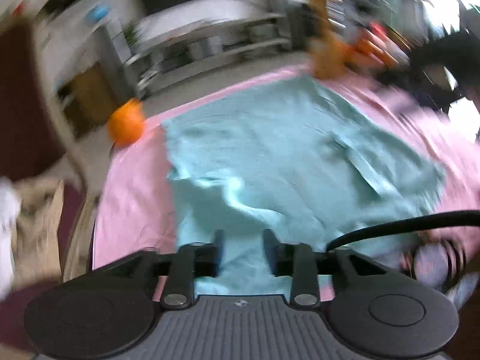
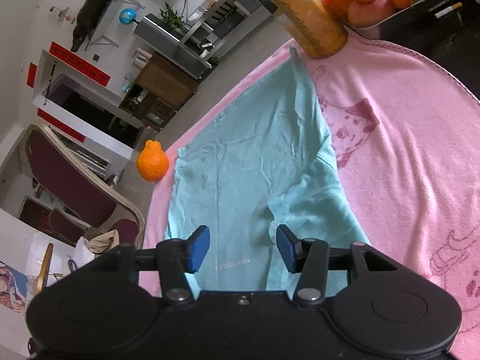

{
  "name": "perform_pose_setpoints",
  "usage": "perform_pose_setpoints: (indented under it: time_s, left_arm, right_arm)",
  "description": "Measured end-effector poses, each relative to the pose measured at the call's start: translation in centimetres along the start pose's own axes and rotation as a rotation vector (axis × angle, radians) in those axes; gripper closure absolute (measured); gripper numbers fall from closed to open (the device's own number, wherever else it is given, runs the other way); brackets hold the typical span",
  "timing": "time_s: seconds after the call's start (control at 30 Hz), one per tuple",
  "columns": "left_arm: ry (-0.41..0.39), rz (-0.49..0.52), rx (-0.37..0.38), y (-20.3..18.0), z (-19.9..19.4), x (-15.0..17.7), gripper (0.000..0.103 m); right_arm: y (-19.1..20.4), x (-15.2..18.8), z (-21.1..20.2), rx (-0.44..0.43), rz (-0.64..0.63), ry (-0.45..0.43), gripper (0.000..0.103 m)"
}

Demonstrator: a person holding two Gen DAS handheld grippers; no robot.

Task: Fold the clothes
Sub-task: 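Pinch the other T-shirt side with the left tool and fold it inward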

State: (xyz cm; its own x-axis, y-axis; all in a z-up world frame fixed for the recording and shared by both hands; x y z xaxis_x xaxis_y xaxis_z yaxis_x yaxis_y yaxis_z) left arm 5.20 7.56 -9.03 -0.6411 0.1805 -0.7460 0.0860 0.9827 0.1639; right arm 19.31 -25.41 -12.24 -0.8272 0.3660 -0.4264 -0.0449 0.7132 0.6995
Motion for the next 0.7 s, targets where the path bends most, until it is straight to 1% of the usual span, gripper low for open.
perform_pose_setpoints:
  time_s: [0.07,0.13,0.17,0.3,0.33,0.37,0.4,0.47,0.57,0.6,0.63,0.67,0.7]
  left_arm:
    - [0.048,-0.161,-0.035,2.7,1.2,-0.3,0.065]
    - [0.107,-0.320,-0.041,5.3,2.4,-0.1,0.065]
    - [0.130,-0.366,-0.033,5.9,2.9,0.1,0.065]
    - [0.215,-0.488,0.019,6.9,4.6,0.9,0.064]
    - [0.223,-0.460,0.003,6.7,4.7,1.0,0.064]
    - [0.225,-0.405,-0.025,6.3,4.6,1.1,0.064]
    - [0.227,-0.351,-0.054,5.9,4.4,1.2,0.067]
    - [0.231,-0.241,-0.110,5.2,4.1,1.3,0.069]
    - [0.179,0.036,-0.154,3.5,2.4,1.4,0.067]
    - [0.171,0.091,-0.186,3.5,2.2,1.6,0.067]
    - [0.167,0.133,-0.224,3.7,2.2,1.8,0.067]
    - [0.171,0.112,-0.224,4.1,2.4,1.9,0.067]
    - [0.178,0.062,-0.208,4.4,2.6,1.9,0.067]
  right_arm:
    - [0.2,0.3,0.4,0.006,-0.016,0.016,0.055]
    - [0.4,0.7,0.8,0.011,-0.034,0.032,0.055]
    - [0.6,0.9,1.1,0.008,-0.046,0.041,0.055]
    - [2.1,1.9,2.5,-0.025,-0.092,0.090,0.055]
    - [2.6,2.2,3.0,-0.033,-0.096,0.107,0.055]
    - [3.2,2.4,3.7,-0.036,-0.111,0.123,0.055]
    - [3.9,2.6,4.4,-0.036,-0.132,0.139,0.055]
    - [5.6,3.2,5.5,-0.021,-0.209,0.155,0.056]
    - [7.6,3.4,6.6,0.053,-0.318,0.142,0.060]
    - [8.0,3.1,6.6,0.088,-0.354,0.122,0.060]
    - [8.3,2.6,6.4,0.133,-0.388,0.098,0.060]
    - [8.3,2.0,5.9,0.175,-0.412,0.082,0.060]
    - [8.3,1.4,5.3,0.215,-0.432,0.070,0.060]
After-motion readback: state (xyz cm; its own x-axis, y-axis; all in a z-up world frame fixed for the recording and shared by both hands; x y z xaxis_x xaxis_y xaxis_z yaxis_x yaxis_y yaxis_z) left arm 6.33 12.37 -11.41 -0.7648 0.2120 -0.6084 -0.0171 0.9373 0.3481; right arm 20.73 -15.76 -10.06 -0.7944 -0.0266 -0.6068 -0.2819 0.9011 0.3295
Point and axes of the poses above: each gripper's, at about its wrist camera, not at the fingertips, and z roughly the way its jaws point, y to its left, x to its underside, the point moved 4 cm from there along z, roughly the way its jaws point, and after that the axes turned 3 degrees about -y, right-handed, at the moved point
